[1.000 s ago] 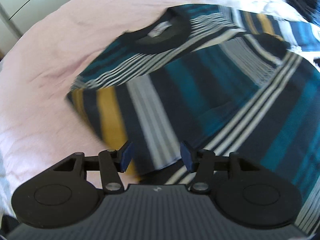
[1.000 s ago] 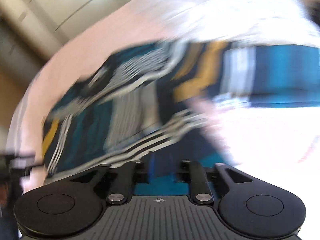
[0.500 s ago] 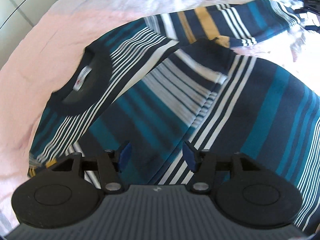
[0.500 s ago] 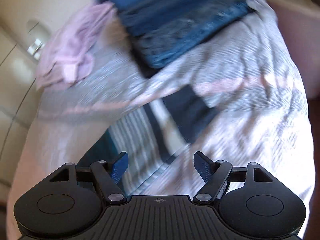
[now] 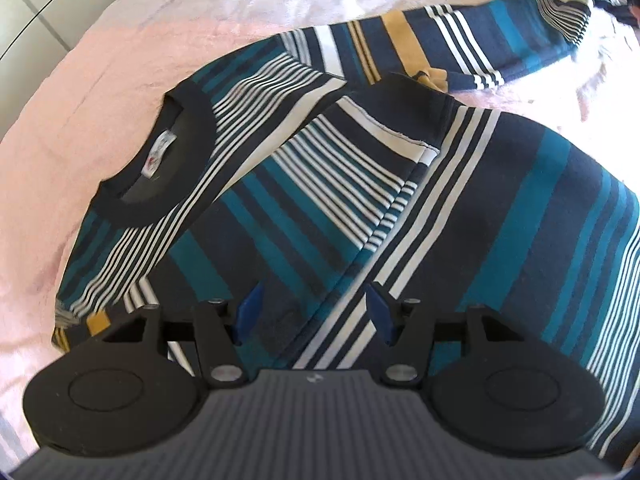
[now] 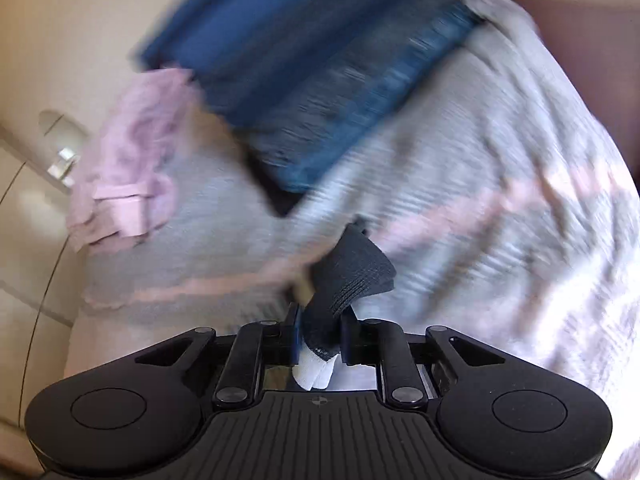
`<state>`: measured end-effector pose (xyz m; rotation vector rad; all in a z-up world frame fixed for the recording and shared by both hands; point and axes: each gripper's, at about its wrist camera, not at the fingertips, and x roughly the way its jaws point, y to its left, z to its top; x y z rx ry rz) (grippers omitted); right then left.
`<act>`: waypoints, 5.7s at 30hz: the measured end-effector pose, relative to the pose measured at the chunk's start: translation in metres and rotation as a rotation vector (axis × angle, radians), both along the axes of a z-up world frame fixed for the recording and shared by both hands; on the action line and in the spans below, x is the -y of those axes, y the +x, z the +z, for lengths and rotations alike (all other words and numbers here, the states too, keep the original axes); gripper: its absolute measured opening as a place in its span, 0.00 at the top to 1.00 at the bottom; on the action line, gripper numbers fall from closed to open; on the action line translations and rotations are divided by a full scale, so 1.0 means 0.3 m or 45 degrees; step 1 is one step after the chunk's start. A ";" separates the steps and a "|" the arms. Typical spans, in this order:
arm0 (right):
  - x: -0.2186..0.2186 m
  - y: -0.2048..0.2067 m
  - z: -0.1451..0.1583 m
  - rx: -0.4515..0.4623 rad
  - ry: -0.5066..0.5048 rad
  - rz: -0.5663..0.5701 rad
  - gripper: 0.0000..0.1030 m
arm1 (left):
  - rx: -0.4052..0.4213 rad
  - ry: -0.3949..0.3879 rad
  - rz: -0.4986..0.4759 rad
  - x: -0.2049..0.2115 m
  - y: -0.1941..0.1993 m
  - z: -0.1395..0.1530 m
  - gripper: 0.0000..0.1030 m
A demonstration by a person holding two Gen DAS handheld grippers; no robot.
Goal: Fold clothes
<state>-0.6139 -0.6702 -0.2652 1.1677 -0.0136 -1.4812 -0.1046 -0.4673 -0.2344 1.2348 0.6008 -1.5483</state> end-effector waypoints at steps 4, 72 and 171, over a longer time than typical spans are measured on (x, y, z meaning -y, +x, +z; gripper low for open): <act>0.000 0.243 0.248 -0.141 -0.221 0.312 0.86 | -0.024 -0.048 0.073 -0.063 0.056 0.050 0.48; -0.182 1.191 -0.055 -0.934 -0.266 1.166 0.31 | -0.507 0.055 0.554 -0.137 0.765 0.043 0.99; -1.471 0.702 -0.051 -1.308 -0.623 2.233 0.29 | 0.225 -0.172 -0.020 -1.116 -0.312 0.024 0.96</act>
